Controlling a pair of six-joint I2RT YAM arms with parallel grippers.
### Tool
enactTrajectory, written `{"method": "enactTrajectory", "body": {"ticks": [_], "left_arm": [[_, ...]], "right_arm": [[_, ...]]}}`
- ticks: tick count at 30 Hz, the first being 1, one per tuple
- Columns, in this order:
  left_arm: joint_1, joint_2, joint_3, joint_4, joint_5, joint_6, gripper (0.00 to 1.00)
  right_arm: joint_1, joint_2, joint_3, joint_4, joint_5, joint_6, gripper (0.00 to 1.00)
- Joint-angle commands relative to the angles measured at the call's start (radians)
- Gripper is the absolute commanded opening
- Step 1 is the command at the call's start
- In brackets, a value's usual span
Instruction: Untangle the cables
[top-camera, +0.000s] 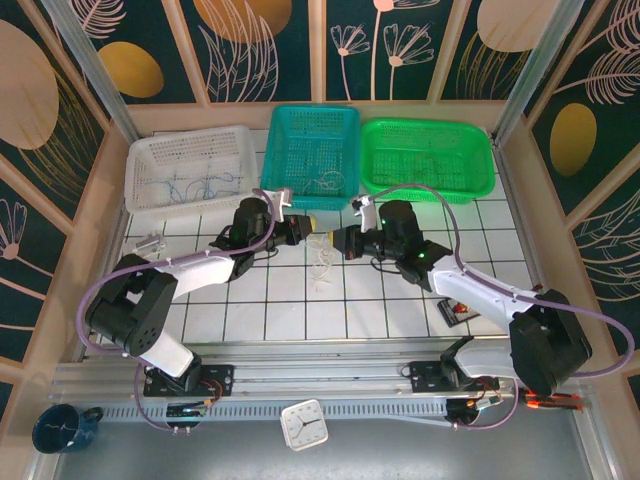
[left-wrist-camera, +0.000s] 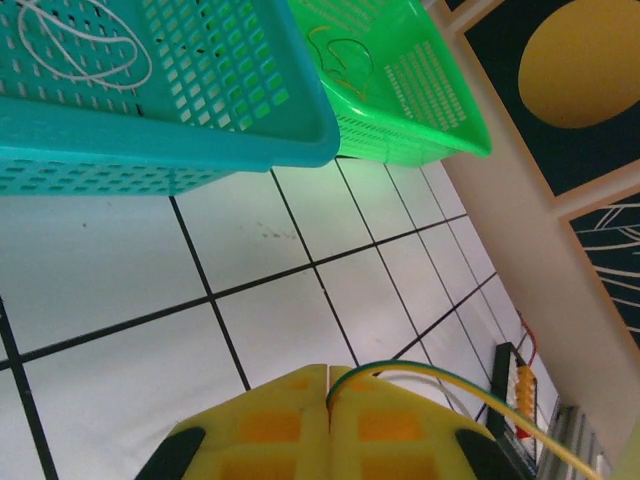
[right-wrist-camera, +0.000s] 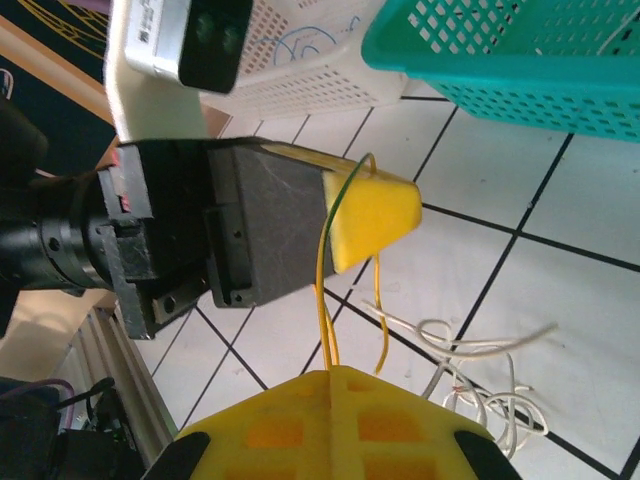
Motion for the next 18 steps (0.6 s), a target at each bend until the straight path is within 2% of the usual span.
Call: {"method": "enactTrajectory", "body": {"ticks": [1,6,10,14,16,18], "left_arm": [[-0.004,-0.022,0.02,0.006,-0.022,0.024,0.0],[-0.004,-0.075,0.018,-0.024,-0.06,0.034,0.0],[-0.004,-0.111,0.016,-0.027,-0.047,0.024,0.0],[-0.004,-0.129,0.014,-0.031,-0.031,0.016,0.0],[-0.004,-0.138,0.009,-0.034,-0.034,0.015,0.0],[-0.004,-0.146,0.004,-0.034,-0.038,0.016,0.0]], "right_arm": [[0.002,-0.024,-0.023,-0.016,0.038,-0.038,0.0],[0.002,0.035,-0.054,-0.05,0.108,-0.06,0.0],[0.004,0.112,-0.073,-0.033,0.126,-0.047,0.0],[0.01,0.134,-0.069,-0.015,0.13,-0.03,0.25],[0.012,0.125,-0.061,-0.018,0.141,-0.027,0.31],[0.012,0.108,-0.05,-0.032,0.153,-0.028,0.33]]}}
